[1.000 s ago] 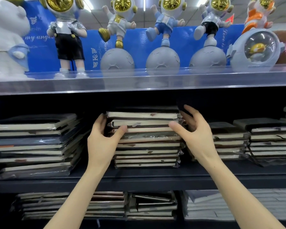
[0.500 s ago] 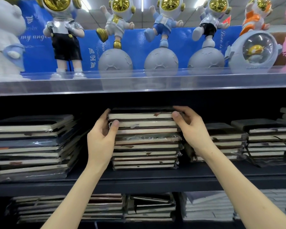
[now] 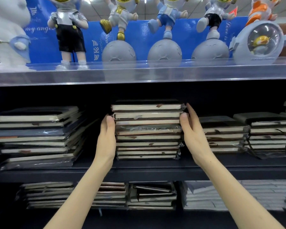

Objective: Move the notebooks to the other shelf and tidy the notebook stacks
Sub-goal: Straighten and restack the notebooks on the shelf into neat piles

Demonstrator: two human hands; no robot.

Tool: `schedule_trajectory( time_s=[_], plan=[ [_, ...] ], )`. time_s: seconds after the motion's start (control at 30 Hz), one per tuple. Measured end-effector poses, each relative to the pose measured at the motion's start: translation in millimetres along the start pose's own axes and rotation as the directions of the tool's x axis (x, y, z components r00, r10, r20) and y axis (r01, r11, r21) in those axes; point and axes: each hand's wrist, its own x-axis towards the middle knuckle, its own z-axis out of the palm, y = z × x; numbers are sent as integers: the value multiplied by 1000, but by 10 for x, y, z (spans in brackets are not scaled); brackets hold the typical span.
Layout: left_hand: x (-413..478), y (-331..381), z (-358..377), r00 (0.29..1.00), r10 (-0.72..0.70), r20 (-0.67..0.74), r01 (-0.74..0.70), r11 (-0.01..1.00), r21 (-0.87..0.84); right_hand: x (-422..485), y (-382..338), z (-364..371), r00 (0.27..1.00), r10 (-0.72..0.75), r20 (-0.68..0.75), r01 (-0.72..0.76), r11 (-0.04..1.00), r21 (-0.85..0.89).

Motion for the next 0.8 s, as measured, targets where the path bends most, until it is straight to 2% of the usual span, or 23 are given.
schedule_trajectory(
  time_s=[0.1, 0.17, 0.23, 0.63, 0.8],
  plan=[
    [-93, -178, -12, 986, -125, 109, 133, 989, -69, -164, 160, 55, 982, 187, 36, -190, 976, 102],
    [-133, -229, -29, 978, -148, 146, 158, 986, -60, -212, 245, 96, 961, 266, 78, -274, 952, 136],
    [-156, -246, -47, 977, -136, 166, 145, 989, -40, -222, 268, 132, 951, 303, 61, -309, 942, 129],
    [-159, -252, 44, 996, 20, 92, -25, 998, 58, -222, 299, 211, 966, 257, 4, -256, 959, 122],
    [-127, -277, 42, 998, 46, 48, -50, 996, 80, -222, 318, 214, 975, 223, 3, -221, 966, 135]
  ],
)
